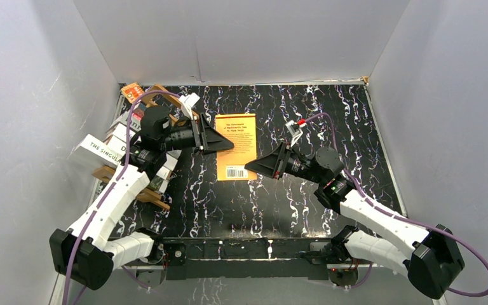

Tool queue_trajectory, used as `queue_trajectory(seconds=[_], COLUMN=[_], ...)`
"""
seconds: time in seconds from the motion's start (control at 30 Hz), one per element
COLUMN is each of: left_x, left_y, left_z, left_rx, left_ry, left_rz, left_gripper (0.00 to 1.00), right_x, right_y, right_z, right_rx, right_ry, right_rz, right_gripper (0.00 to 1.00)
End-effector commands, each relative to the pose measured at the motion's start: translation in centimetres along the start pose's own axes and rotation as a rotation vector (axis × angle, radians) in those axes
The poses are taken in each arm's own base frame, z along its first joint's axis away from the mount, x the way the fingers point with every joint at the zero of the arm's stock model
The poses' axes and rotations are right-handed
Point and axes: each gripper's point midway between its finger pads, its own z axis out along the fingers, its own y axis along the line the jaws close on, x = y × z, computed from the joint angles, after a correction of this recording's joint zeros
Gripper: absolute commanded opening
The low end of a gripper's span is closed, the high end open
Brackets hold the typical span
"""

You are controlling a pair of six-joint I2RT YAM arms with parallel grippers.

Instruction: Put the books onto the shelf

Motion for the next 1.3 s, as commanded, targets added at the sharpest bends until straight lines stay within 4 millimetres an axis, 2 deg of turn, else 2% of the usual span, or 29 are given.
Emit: queue_trajectory(seconds=[0.0, 0.07, 0.1, 0.17, 0.3, 0.4, 0.53, 0.67, 0.8, 0.9, 1.0, 1.27], left_x=[-2.0, -2.8, -3.2, -4.0, -6.3, -7.7, -9.7, -11.3, -11.6, -11.5, -11.6, -12.5], left_y=[0.2, 0.7, 1.2, 1.8, 2.4, 0.8, -2.1, -5.5, -8.4, -9.1, -9.1, -7.6], left_z=[-1.4, -2.1, -2.5, -3.5, -6.6, -9.0, -13.2, -17.8, -20.7, -21.4, -21.2, -19.7], left_rx=[-0.148, -0.223, -0.267, -0.36, -0.556, -0.618, -0.716, -0.797, -0.801, -0.795, -0.789, -0.807], left_ry=[-0.104, -0.145, -0.167, -0.212, -0.333, -0.425, -0.586, -0.751, -0.864, -0.894, -0.892, -0.853], left_rz=[0.103, 0.136, 0.151, 0.179, 0.241, 0.307, 0.391, 0.462, 0.508, 0.515, 0.503, 0.472], left_gripper=[0.56, 0.71, 0.75, 0.78, 0.8, 0.8, 0.8, 0.81, 0.82, 0.82, 0.83, 0.83], right_x=[-2.6, -3.0, -3.2, -3.8, -5.1, -6.6, -8.6, -10.7, -12.5, -13.4, -13.9, -15.2], right_y=[2.5, 2.4, 2.1, 1.7, -0.6, -1.9, -1.8, -2.1, -3.4, -4.4, -5.2, -7.4], right_z=[0.1, 0.3, 0.5, 1.0, 2.4, 3.3, 5.1, 7.8, 10.9, 13.3, 15.6, 20.7], right_rx=[-0.049, -0.021, 0.003, 0.049, 0.166, 0.235, 0.211, 0.195, 0.189, 0.167, 0.126, 0.057], right_ry=[-0.088, -0.086, -0.076, -0.052, 0.036, 0.067, 0.058, 0.062, 0.075, 0.073, 0.064, 0.033], right_rz=[-0.084, -0.133, -0.169, -0.26, -0.489, -0.614, -0.773, -0.897, -0.998, -1.037, -1.069, -1.129], right_gripper=[0.0, 0.0, 0.0, 0.0, 0.0, 0.0, 0.0, 0.0, 0.0, 0.0, 0.0, 0.0])
